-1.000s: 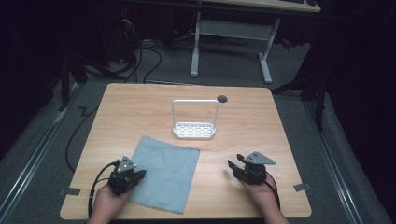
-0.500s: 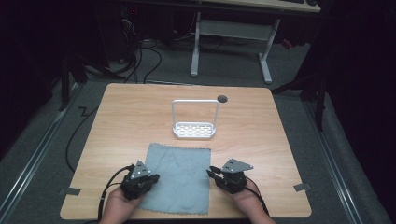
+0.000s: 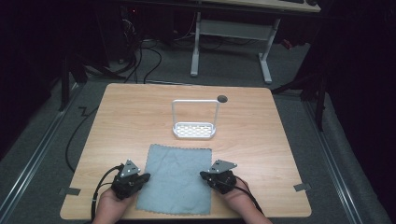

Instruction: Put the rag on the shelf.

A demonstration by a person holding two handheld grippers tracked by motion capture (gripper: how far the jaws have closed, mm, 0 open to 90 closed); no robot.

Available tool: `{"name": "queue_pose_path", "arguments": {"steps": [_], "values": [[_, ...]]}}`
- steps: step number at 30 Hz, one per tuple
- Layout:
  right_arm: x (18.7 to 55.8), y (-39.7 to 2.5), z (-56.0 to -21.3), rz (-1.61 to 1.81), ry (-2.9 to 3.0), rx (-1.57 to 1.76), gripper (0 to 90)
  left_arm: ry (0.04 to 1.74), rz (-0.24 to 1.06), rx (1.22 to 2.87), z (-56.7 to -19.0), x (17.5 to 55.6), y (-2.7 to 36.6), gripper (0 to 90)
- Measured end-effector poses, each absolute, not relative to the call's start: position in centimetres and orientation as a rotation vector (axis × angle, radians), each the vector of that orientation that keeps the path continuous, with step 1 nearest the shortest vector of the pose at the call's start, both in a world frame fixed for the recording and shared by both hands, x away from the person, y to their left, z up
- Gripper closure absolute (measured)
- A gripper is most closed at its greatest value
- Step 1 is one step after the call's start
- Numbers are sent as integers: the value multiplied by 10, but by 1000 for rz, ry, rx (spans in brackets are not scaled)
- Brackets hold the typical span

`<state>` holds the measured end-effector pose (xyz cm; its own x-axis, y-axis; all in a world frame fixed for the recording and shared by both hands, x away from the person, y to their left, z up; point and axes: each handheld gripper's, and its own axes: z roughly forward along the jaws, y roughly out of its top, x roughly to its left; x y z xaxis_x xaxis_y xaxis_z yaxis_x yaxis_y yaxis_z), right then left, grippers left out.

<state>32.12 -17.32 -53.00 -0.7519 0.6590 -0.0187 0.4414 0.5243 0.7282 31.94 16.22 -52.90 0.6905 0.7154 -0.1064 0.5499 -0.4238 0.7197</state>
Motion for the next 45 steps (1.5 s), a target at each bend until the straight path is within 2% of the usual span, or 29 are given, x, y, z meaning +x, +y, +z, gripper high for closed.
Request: {"name": "queue_pose_path", "arguments": {"steps": [8, 23, 26, 32, 36, 40, 42, 45], "values": [[317, -197, -529, 1046, 2437, 999, 900, 826, 227, 2202, -527, 311, 132, 891], [308, -242, -528, 1008, 2357, 1124, 900, 762, 163, 2191, -529, 315, 105, 881], [308, -242, -528, 1000, 2367, 1110, 890, 806, 180, 2175, -528, 316, 108, 805], [308, -248, -517, 1132, 2293, 1126, 750, 941, 248, 2032, -524, 333, 125, 665], [310, -254, -516, 1153, 2254, 1141, 697, 971, 291, 2015, -519, 345, 128, 605], [312, -257, -516, 1164, 2232, 1166, 659, 1015, 296, 1999, -516, 363, 126, 571], [313, -260, -516, 1174, 2216, 1195, 665, 1025, 318, 2010, -516, 370, 123, 603], [314, -261, -515, 1172, 2201, 1215, 671, 1049, 323, 2004, -517, 381, 120, 598]]}}
